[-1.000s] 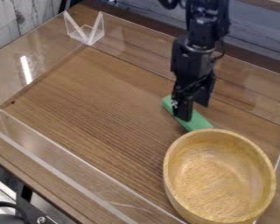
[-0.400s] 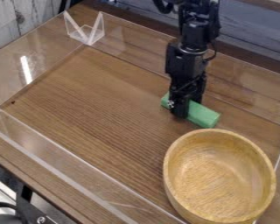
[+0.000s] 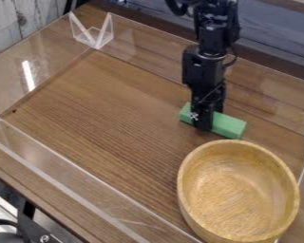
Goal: Put the green block in the brown bowl
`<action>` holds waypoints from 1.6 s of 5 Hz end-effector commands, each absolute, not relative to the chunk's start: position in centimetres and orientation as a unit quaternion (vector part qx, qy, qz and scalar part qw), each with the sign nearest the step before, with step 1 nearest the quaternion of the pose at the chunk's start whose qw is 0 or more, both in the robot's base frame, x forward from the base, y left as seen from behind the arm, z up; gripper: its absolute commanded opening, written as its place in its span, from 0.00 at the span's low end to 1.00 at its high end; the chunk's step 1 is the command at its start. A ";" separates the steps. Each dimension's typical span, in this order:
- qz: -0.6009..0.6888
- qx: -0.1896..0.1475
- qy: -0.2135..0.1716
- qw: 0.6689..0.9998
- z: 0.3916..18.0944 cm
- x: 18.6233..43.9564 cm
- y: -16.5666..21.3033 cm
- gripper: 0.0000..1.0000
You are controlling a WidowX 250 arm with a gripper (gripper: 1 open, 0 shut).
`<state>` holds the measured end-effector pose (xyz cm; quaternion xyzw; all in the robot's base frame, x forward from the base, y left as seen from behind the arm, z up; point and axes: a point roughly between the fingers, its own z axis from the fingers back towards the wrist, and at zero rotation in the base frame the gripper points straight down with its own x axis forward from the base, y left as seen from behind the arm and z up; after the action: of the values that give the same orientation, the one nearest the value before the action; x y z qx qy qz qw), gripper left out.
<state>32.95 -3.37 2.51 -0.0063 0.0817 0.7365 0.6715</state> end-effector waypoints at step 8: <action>0.695 -0.048 0.110 0.709 8.0 22.8 -15.1 0.00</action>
<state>22.62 -14.67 6.66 -0.0248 0.1181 0.6979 0.7059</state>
